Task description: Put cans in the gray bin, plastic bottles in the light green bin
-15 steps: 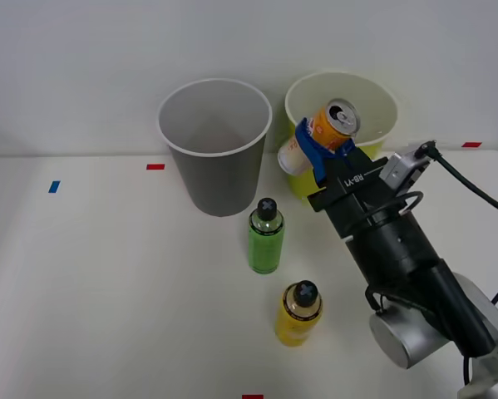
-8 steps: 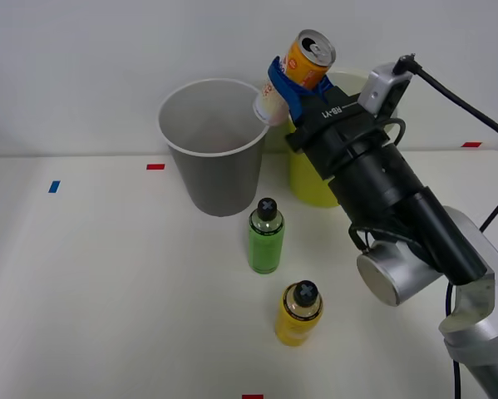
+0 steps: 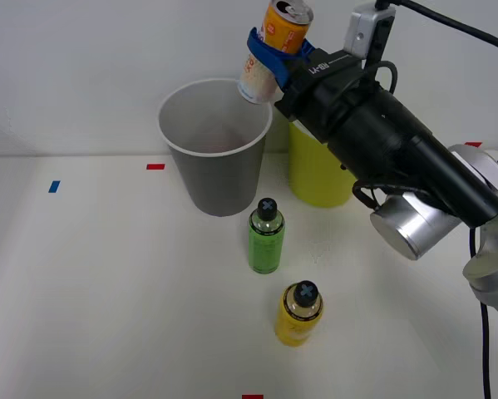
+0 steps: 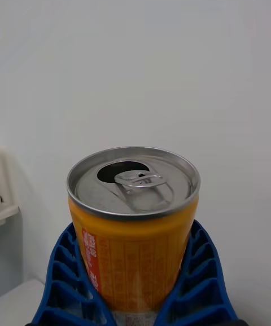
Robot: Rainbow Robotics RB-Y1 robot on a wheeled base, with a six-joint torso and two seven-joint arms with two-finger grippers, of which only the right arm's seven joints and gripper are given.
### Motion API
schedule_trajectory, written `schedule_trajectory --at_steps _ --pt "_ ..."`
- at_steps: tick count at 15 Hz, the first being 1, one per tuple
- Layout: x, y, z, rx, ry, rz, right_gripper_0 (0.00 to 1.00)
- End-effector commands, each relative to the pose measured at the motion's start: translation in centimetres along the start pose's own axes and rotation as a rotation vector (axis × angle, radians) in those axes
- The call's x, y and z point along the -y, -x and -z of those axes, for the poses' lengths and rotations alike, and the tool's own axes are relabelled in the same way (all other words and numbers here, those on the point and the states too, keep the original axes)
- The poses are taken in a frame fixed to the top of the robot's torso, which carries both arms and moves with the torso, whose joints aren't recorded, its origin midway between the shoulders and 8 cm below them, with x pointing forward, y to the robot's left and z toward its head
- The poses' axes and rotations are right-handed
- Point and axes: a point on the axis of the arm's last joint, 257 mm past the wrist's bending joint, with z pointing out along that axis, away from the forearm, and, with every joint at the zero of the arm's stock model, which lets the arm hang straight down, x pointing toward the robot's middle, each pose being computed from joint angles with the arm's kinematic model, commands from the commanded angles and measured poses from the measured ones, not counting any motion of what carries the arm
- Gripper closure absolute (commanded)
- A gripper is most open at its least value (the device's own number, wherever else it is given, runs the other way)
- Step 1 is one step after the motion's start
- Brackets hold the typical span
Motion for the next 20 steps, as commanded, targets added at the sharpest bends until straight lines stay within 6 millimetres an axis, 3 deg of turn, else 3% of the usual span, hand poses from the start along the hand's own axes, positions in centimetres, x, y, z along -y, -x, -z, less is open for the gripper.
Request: schedule_trajectory --at_steps 1,10,15,20 --pt "-0.8 -0.8 -1.0 -0.062 0.020 0.009 1.00" --pt "-2.9 -4.2 -5.5 -0.354 -0.052 0.069 1.00" --pt "-1.9 -6.8 -8.7 -0.418 -0.088 0.071 1.00" --pt "-0.5 -10.0 -10.2 -0.484 -0.126 0.079 1.00"
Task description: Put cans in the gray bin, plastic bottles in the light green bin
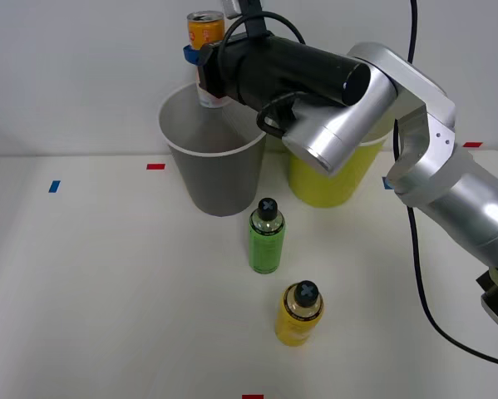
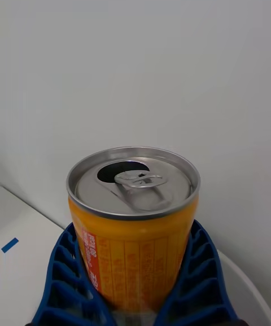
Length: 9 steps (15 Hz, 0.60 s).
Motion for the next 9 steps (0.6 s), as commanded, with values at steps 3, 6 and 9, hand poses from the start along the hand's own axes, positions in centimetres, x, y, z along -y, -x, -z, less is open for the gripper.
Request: schedule_trajectory --at_steps 3,6,9 --pt "0.5 -1.0 -1.0 -0.018 -0.009 0.003 0.98" --pt "1.2 -0.7 -0.8 -0.008 -0.017 0.003 0.08" --pt "1.5 -0.5 -0.7 -0.003 -0.019 -0.006 0.00"
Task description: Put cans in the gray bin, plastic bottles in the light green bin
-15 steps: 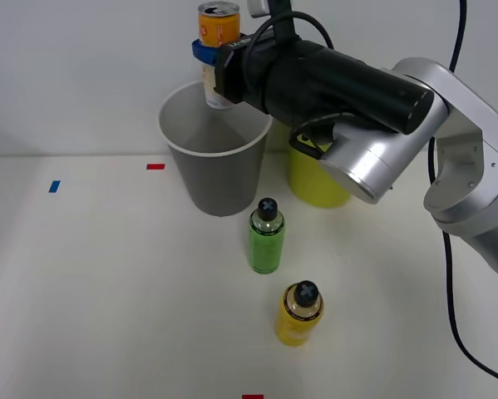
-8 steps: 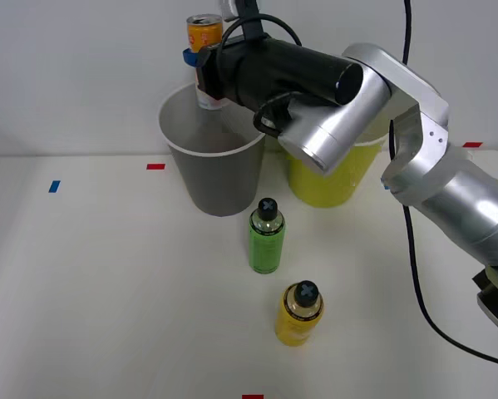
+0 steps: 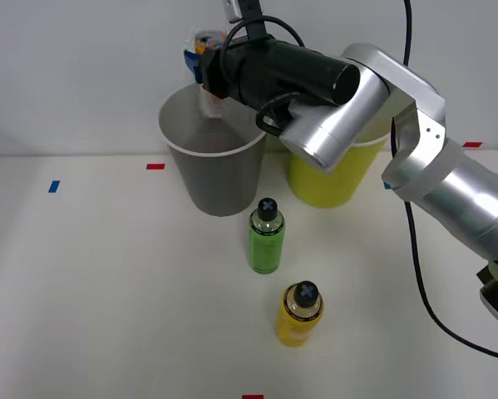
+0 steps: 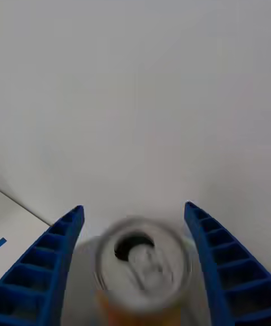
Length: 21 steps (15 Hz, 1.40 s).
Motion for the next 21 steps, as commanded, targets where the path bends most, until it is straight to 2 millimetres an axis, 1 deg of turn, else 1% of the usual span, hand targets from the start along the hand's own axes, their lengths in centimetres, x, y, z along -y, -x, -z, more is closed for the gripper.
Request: schedule_trajectory --at_steps 1,3,5,6,9,12,14,15,17,18,20,21 --pt "0.2 0.2 0.1 0.009 0.002 -0.009 0.00" --pt "0.2 0.8 0.5 0.022 0.007 -0.005 0.00" --pt "0.3 1.9 1.4 0.042 0.014 0.008 0.00" --pt "0.1 2.1 1.8 0.046 0.020 0.010 0.00" --pt "0.2 1.2 3.1 0.045 0.030 0.007 0.00" --pt "-0.1 1.3 3.8 0.050 0.038 0.015 0.00" --pt "0.7 1.5 4.3 0.067 0.020 0.035 0.00" --pt "1.1 1.6 4.9 0.081 0.009 0.035 0.00" --pt "2.4 1.9 7.2 0.116 -0.014 0.022 0.00" --pt "3.2 2.0 8.7 0.135 -0.028 0.012 0.00" --pt "4.5 1.3 11.0 0.155 -0.058 -0.011 0.00" --pt "5.6 0.6 12.6 0.164 -0.091 -0.012 0.00"
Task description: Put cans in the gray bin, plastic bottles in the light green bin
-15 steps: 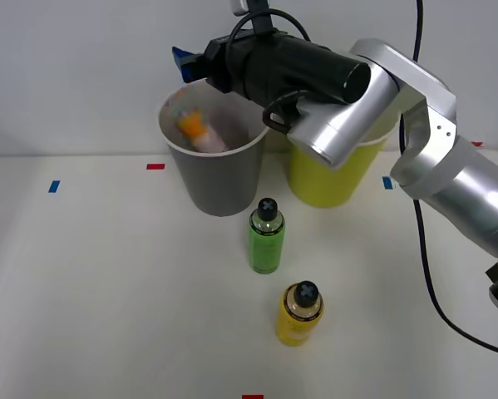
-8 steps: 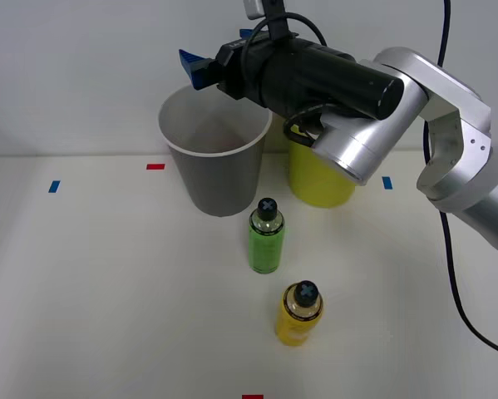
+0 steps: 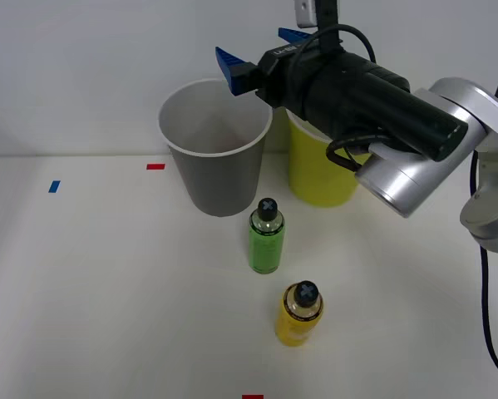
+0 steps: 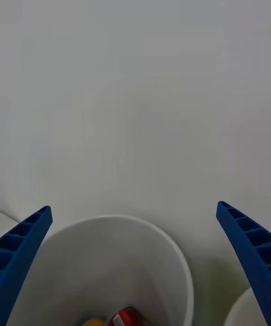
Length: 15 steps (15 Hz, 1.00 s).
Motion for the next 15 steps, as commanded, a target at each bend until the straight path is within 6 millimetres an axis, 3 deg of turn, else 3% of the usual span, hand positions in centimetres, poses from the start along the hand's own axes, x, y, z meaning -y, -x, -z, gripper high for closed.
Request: schedule_trajectory --at_steps 1,4,7,10,15 --pt "3.1 -0.5 4.1 0.037 -0.084 -0.004 0.00" --pt "5.8 -2.1 8.7 0.051 -0.182 -0.012 0.00" --pt "7.3 -3.2 13.4 0.070 -0.266 -0.102 0.00" --pt "8.4 -4.7 16.7 0.082 -0.357 -0.189 0.00" --pt "10.7 -10.2 21.3 0.047 -0.570 -0.266 0.00"
